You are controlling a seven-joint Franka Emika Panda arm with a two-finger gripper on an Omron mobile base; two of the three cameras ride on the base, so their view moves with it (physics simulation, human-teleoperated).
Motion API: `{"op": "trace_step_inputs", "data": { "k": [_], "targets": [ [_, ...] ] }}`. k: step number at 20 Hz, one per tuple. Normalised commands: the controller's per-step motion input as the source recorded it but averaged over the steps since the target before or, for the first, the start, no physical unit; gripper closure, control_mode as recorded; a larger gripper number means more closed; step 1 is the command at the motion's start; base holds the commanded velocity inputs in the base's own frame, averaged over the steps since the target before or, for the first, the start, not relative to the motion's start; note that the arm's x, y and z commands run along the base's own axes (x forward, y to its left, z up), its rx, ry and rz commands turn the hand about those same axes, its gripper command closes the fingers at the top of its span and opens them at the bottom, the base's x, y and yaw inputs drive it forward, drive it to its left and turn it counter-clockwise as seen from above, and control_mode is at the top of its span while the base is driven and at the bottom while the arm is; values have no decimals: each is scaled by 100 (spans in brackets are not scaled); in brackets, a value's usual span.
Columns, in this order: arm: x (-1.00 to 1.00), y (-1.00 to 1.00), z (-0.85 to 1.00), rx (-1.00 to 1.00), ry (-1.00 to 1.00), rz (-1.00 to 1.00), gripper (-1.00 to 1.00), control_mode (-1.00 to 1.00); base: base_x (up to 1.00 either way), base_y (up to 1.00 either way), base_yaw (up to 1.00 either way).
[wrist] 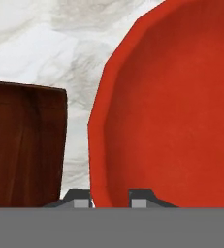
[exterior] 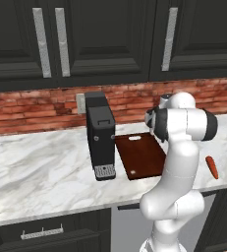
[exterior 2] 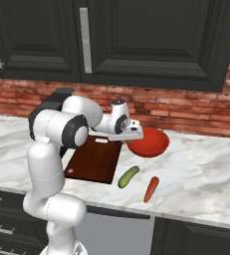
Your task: Place the two vegetables and bowl onto the tray for setting up a vegetable dip station.
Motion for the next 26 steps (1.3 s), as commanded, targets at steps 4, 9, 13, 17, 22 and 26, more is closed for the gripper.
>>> {"op": "trace_step_inputs", "data": {
  "k": [4, 9, 13, 17, 22, 26],
  "targets": [
    [9, 0, 0, 0, 0, 0, 100, -100, 0, 0, 0],
    [0, 8, 18, -3, 1, 2, 100, -100, 0, 0, 0],
    [1, 17, 29, -7, 3, 12, 100, -100, 0, 0, 0],
    [-7, 19, 13, -3, 0, 11, 100, -100, 0, 0, 0],
    [-16, 23, 7, -4, 0, 11, 100, -100, 0, 0, 0],
    [-29, 31, 4, -5, 0, 11, 100, -100, 0, 0, 0]
  ]
}}
